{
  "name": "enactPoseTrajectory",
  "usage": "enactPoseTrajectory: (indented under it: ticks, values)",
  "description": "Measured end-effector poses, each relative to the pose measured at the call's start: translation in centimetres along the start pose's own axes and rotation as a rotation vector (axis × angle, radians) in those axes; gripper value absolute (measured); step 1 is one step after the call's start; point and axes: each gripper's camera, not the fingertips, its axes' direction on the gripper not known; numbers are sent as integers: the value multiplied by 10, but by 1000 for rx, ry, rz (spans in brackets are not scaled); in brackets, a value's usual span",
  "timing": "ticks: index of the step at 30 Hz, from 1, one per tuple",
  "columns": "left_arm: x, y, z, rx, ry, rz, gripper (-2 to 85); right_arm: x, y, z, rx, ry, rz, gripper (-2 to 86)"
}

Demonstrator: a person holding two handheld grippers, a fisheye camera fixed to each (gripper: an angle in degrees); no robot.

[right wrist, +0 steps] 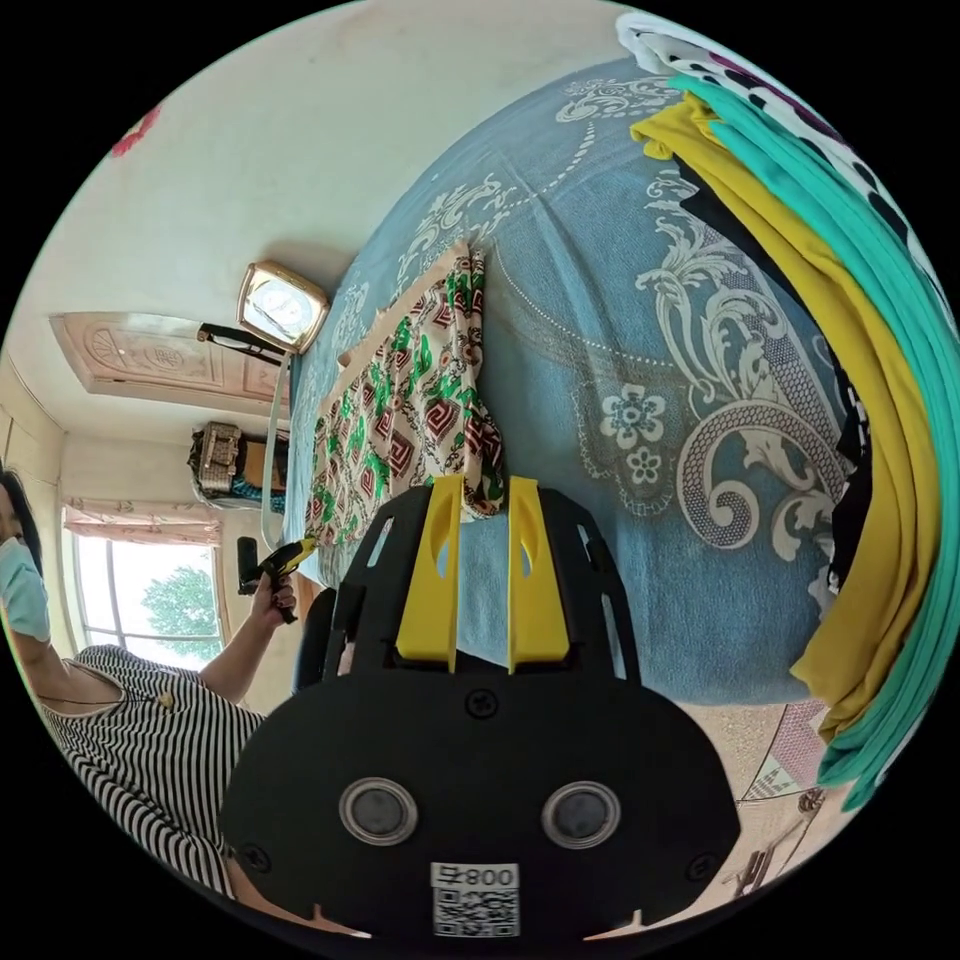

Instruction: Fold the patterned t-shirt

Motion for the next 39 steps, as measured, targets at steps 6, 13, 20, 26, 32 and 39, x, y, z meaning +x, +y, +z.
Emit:
enactPoseTrajectory:
  ticks: [6,13,20,26,32,39]
  values:
    - [-8,13,-15,43,28,-6,19,8,5,0,-37,11,7,43]
    - [-2,29,-36,27,-59,44,15,2,23,3,-113,-27,-29,29]
    - [-8,59,-49,12,-139,14,17,-7,68,-2,-221,-107,-64,26]
    - [-19,77,-6,-37,-169,-74,24,24,93,6,-236,-189,35,26]
    - [3,114,-13,100,-219,-131,32,36,102,2,-216,-222,45,26]
    - [103,136,46,67,-93,139,55,51,110,6,-186,-277,83,26]
